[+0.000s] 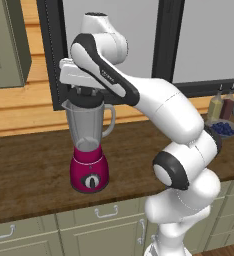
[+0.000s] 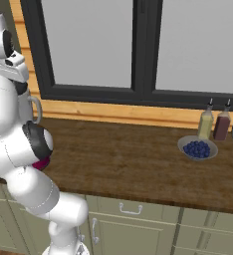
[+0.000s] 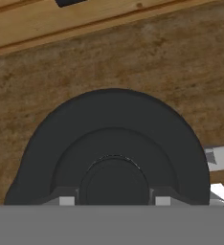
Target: Close the lid blender by securely placing the lid on top.
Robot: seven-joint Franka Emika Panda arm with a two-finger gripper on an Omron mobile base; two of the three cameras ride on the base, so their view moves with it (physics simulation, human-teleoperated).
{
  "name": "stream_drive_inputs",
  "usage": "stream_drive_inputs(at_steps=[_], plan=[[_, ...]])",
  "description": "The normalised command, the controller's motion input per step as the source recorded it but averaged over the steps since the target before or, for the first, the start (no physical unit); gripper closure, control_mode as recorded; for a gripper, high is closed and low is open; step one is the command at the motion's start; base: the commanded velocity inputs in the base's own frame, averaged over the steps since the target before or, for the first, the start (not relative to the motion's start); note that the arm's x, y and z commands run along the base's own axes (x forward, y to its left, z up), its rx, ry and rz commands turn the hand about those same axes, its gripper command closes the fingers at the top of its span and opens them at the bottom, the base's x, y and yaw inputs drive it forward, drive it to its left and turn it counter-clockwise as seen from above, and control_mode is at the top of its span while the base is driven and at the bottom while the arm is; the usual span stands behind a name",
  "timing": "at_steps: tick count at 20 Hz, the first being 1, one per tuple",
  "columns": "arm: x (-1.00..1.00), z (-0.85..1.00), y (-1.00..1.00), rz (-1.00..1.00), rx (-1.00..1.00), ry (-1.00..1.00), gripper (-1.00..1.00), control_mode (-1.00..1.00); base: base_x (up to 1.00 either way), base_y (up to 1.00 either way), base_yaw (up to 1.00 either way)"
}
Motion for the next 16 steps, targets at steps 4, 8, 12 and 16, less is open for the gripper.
stream_drive_inputs(at_steps=[4, 8, 12, 16], plan=[[0.01, -0.13, 0.01, 0.00, 0.00, 0.12, 1.00, -1.00, 0.00, 0.00, 0.00], [-0.02, -0.19, 0.02, 0.00, 0.00, 0.01, 1.00, -1.00, 0.00, 0.00, 0.00], [-0.02, -0.30, 0.00, 0.00, 0.00, 0.00, 1.00, -1.00, 0.00, 0.00, 0.00], [0.00, -0.34, 0.00, 0.00, 0.00, 0.00, 1.00, -1.00, 0.00, 0.00, 0.00]])
